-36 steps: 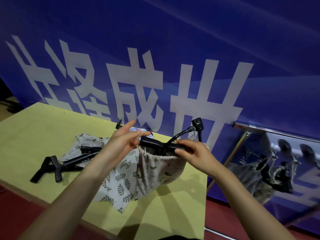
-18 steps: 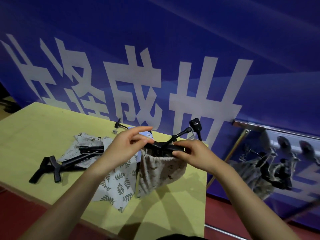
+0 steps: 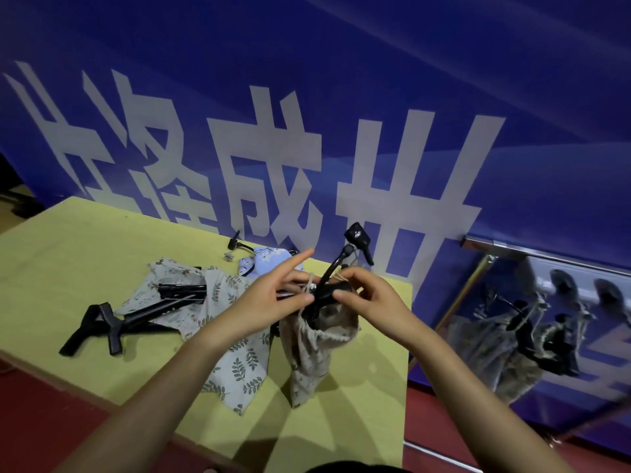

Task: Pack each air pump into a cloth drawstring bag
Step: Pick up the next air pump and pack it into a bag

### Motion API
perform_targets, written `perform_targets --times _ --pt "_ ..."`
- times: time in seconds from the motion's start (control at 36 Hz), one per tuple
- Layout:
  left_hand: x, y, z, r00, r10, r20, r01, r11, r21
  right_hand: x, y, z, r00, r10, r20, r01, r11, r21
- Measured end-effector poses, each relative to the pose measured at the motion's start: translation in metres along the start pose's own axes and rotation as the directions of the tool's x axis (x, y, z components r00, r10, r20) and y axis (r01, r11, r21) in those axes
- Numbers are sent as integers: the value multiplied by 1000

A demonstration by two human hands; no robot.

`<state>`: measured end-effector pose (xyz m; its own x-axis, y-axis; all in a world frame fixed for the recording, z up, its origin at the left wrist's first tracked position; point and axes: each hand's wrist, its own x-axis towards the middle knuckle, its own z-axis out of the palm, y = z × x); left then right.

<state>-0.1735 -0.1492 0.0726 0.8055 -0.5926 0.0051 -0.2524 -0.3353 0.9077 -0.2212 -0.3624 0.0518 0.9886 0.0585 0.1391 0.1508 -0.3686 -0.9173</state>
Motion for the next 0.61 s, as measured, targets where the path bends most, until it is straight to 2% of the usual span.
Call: perform_targets --times 0.06,0.17,0.19,0.25,0.33,0.39,0.61 --pt "2 -2 4 1000 -18 0 18 1000 10 2 -2 1 997 6 -83 -6 1000 4" --pt "12 -1 1 999 -44 20 43 998 49 6 -6 -6 954 -23 -298 -25 988 -154" --pt "13 1 1 999 -42 22 41 998 52 7 -8 -9 943 -18 -333 -28 991 -133" --pt "15 3 0 999 -45 31 44 998 37 8 -14 -17 928 56 -368 -52 998 21" --pt "16 2 0 996 -57 64 56 998 10 13 -19 -28 929 192 -316 -131 970 204" --pt "18 2 2 996 -56 76 56 998 3 14 -22 -31 941 223 -255 -148 948 280" --pt "19 4 7 997 -46 57 48 998 -28 11 -28 -29 957 213 -196 -155 949 274"
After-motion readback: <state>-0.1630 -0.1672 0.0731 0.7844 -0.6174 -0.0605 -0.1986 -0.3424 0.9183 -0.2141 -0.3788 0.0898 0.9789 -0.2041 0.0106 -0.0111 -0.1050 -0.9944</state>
